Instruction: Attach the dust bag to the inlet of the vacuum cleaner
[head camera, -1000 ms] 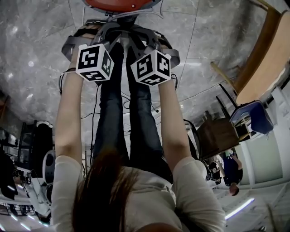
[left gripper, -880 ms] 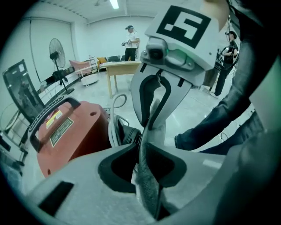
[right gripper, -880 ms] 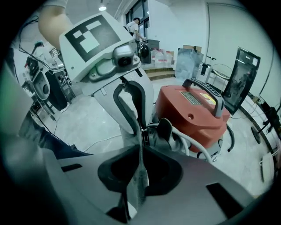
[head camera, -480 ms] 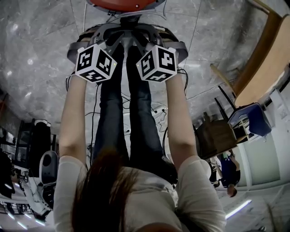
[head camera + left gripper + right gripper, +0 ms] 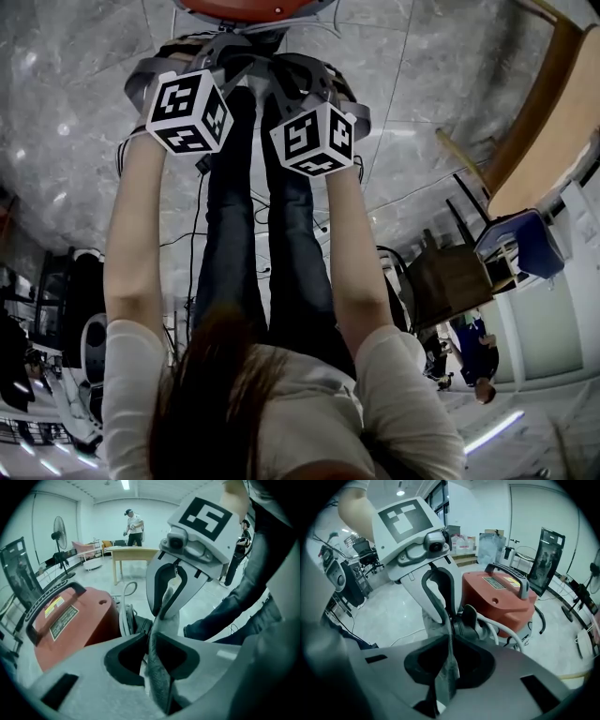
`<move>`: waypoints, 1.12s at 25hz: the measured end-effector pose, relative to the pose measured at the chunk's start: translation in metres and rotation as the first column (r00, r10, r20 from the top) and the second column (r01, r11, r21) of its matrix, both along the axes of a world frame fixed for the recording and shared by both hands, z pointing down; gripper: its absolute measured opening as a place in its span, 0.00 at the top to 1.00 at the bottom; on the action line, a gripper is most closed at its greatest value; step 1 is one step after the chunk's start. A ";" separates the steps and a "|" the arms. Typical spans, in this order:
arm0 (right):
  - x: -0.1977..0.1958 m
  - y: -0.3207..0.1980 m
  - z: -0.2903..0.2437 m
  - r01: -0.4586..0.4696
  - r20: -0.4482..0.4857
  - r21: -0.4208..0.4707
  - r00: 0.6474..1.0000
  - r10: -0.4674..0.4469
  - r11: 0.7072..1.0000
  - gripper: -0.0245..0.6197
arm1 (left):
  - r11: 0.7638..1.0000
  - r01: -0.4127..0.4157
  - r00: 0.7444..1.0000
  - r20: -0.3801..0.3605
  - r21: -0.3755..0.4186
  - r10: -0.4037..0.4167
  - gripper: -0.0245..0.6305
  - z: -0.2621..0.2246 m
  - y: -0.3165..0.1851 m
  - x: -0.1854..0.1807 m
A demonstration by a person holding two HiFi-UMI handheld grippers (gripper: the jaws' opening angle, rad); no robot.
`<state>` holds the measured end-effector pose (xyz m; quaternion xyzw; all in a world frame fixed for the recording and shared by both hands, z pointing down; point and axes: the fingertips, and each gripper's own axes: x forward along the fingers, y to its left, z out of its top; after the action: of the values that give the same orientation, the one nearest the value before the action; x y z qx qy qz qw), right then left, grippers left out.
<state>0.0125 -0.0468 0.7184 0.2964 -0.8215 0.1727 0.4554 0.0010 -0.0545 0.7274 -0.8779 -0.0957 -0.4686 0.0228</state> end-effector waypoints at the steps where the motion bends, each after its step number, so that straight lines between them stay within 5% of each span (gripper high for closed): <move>1: 0.000 0.000 0.001 0.010 -0.005 -0.002 1.000 -0.010 1.000 0.90 | 1.000 0.011 1.000 -0.005 -0.002 -0.011 0.83 0.000 0.000 0.000; 7: -0.002 0.000 -0.003 0.245 -0.057 -0.007 0.968 -0.245 0.969 0.90 | 0.985 0.170 0.984 -0.057 -0.014 -0.170 0.84 -0.006 0.002 -0.004; 11: -0.002 0.000 -0.003 0.320 -0.065 -0.020 0.945 -0.320 0.947 0.90 | 0.974 0.227 0.971 -0.077 -0.031 -0.228 0.84 -0.007 0.002 -0.004; 14: -0.003 -0.001 -0.001 0.280 -0.059 -0.016 0.958 -0.281 0.960 0.90 | 0.980 0.196 0.978 -0.065 -0.015 -0.197 0.84 -0.004 0.002 -0.005; 21: 0.002 -0.002 0.001 0.029 -0.028 0.005 0.999 -0.029 1.000 0.89 | 0.999 -0.014 1.000 0.001 0.045 0.014 0.83 -0.001 -0.001 0.003; 28: 0.000 -0.001 0.003 0.264 -0.061 -0.014 0.962 -0.265 0.964 0.90 | 0.992 0.129 0.991 -0.047 0.009 -0.129 0.84 -0.002 0.001 0.000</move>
<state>0.0126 -0.0473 0.7213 0.1880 -0.8387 0.1032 0.5006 0.0009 -0.0533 0.7254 -0.8927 -0.0354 -0.4493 0.0000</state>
